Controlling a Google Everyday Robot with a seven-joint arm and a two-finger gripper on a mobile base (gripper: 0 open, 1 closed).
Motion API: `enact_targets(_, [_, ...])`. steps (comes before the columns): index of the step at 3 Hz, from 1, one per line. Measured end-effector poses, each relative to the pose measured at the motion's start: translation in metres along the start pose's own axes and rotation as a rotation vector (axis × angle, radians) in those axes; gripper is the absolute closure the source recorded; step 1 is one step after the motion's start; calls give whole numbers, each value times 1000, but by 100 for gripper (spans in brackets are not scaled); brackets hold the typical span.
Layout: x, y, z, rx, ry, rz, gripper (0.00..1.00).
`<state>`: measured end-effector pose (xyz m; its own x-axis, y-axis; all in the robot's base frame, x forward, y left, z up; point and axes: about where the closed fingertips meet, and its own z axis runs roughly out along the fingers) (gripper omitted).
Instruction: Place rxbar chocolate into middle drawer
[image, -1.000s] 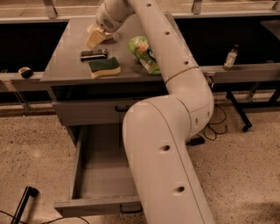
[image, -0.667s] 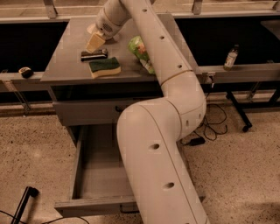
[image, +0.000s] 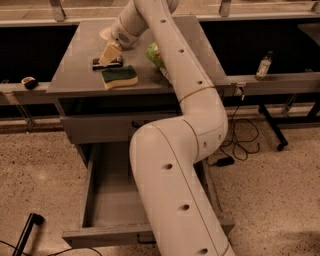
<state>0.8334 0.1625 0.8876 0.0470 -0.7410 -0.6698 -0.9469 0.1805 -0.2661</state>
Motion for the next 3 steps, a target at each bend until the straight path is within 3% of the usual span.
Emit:
enact_targets(2, [4,-6,12,9,-44,53,39])
enact_targets(3, [9,-9,18,14,-45,83,33])
